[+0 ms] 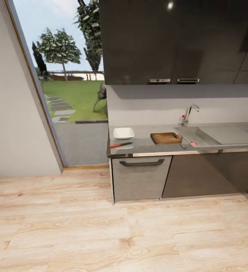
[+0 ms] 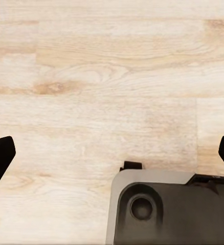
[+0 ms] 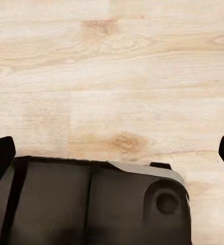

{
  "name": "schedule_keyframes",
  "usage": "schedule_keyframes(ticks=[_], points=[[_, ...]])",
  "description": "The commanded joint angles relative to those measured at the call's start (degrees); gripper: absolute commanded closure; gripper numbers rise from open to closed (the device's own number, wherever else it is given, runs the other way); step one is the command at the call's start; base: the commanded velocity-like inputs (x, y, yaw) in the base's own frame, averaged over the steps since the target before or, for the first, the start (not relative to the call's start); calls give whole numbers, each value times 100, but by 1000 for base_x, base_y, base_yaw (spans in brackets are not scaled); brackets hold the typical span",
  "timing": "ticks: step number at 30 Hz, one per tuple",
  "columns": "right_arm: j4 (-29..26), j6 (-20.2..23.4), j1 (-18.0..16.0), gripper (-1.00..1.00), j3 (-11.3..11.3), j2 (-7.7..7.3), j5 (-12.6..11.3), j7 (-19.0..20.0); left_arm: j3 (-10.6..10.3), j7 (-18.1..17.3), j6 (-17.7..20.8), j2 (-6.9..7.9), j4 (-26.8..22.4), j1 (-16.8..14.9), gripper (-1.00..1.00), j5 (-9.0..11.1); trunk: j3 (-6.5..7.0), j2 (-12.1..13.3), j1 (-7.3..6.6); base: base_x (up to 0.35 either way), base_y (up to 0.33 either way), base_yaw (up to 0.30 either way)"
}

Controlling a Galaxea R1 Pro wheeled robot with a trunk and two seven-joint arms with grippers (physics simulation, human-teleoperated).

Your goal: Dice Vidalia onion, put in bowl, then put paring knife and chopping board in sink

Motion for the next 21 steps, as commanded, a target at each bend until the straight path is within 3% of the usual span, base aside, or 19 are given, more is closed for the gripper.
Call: schedule_keyframes(ticks=[1, 4, 7, 11, 14, 16, 18, 21], points=[[3, -193, 233, -100, -38, -7, 61, -26, 4, 1, -15, -3, 6, -3, -100, 8, -9, -11, 4, 0, 0, 0], [-10, -597, 711, -100, -46, -25, 61, -37, 3, 1, -15, -6, 24, -3, -100, 12, -8, -11, 4, 0, 0, 0], [-39, -702, 832, -100, -70, -22, 54, -51, 3, 1, -15, -7, 27, -3, -100, 13, -8, -11, 4, 0, 0, 0], [-658, -643, 904, -100, -134, -201, 12, -447, 2, 1, -22, -7, 28, -2, -100, 14, -8, -11, 4, 0, 0, 0], [-1445, -159, 917, -100, -147, -238, -3, -652, 2, 1, -24, -7, 29, -2, -100, 14, -8, -11, 4, 0, 0, 0], [-2402, 740, 922, -100, -152, -264, -7, -694, 1, 1, -24, -7, 23, -3, -100, 14, -8, -11, 4, 0, 0, 0], [-2928, 1234, 923, -100, -153, -269, -8, -692, -2, 1, -24, -7, 22, 0, -100, 14, -8, -11, 4, 0, 0, 0], [-3455, 1608, 924, -100, -154, -271, -9, -677, -3, 5, -25, -9, 15, 0, -100, 14, -8, -11, 4, 0, 0, 0]])
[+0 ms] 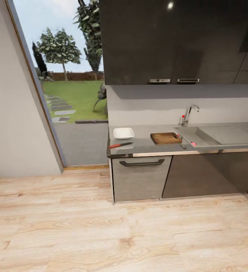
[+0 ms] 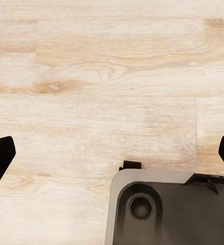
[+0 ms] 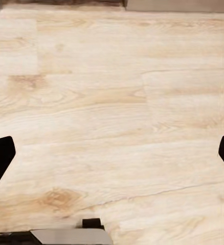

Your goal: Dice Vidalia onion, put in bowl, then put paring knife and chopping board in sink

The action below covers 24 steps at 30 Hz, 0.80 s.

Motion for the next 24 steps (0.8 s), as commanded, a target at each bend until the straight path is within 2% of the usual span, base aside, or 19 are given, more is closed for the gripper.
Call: schedule_keyframes(ticks=[1, 4, 9, 13, 24], points=[[-118, 54, 1, -100, -22, 8, 60, 2, 6, 3, -15, -1, -1, -2, -100, 8, -10, -11, 3, 0, 0, 0], [-284, -107, 1, -100, -17, 9, 55, 291, 9, 23, -15, -2, -6, -5, -100, 14, -10, -11, 3, 0, 0, 0], [-219, -243, 1, -100, -24, 2, 12, 594, 25, 46, -15, -22, -3, -4, -100, 24, -10, -11, 3, 0, -4, 0], [-188, -251, 1, -100, -25, 4, -63, 617, 34, 49, -15, -25, -3, -4, -100, 25, -10, -11, 3, 0, -159, 0], [-127, -253, 1, -100, -17, 39, -98, 623, 36, 50, -15, -33, -3, -1, -100, 25, -10, -11, 3, 0, -308, 0]])
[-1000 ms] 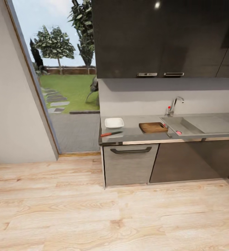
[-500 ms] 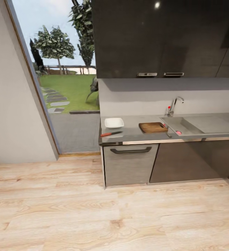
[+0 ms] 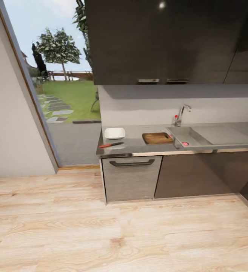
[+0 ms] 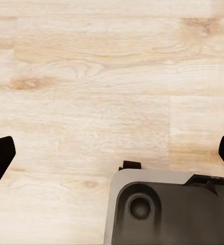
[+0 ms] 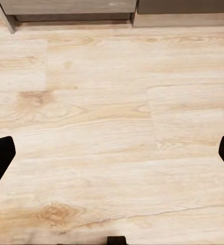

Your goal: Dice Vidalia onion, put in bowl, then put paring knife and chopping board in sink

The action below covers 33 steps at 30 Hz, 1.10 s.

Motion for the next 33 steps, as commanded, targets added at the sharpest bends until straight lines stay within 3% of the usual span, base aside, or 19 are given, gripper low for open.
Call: schedule_keyframes(ticks=[1, 33], points=[[0, -5, 0, -100, -17, 8, 60, -26, 2, 6, -17, -1, 0, -2, -100, 9, -10, -11, 3, 0, -319, 0], [101, 4, 0, -100, -11, 21, 60, -25, 2, 10, -9, -1, 7, -2, -100, 9, -10, -11, 3, 0, -320, 0]])
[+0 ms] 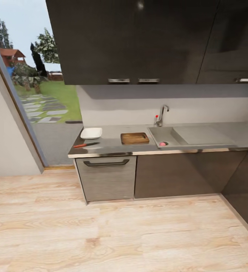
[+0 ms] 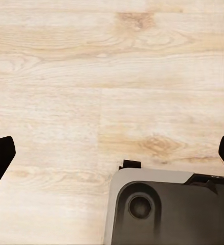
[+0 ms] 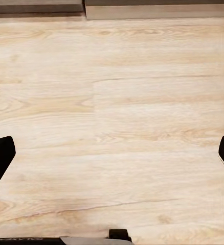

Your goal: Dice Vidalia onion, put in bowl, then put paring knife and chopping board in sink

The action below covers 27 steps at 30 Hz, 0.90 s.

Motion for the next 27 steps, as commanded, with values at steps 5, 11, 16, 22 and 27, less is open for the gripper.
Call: schedule_keyframes(ticks=[5, 11, 16, 22, 27], points=[[-5, -6, 0, -100, -18, 9, 61, -25, 2, 6, -19, 0, 0, -3, -100, 9, -10, -11, 3, 0, -320, 0], [-5, -4, 0, -100, -16, 8, 62, -23, 2, 4, -17, 0, 2, -6, -100, 9, -10, -11, 3, 0, -320, 0], [-5, -5, 0, -100, -16, 9, 61, -24, 2, 4, -17, 0, -2, -6, -100, 9, -10, -11, 3, 0, -320, 0], [-5, -6, 0, -100, -11, 14, 64, -24, 2, 3, -19, 0, -1, -6, -100, 9, -10, -11, 3, 0, -320, 0], [-5, -8, 0, -100, -7, 14, 64, -24, 2, 3, -23, 0, -2, -6, -100, 9, -10, -11, 3, 0, -320, 0]])
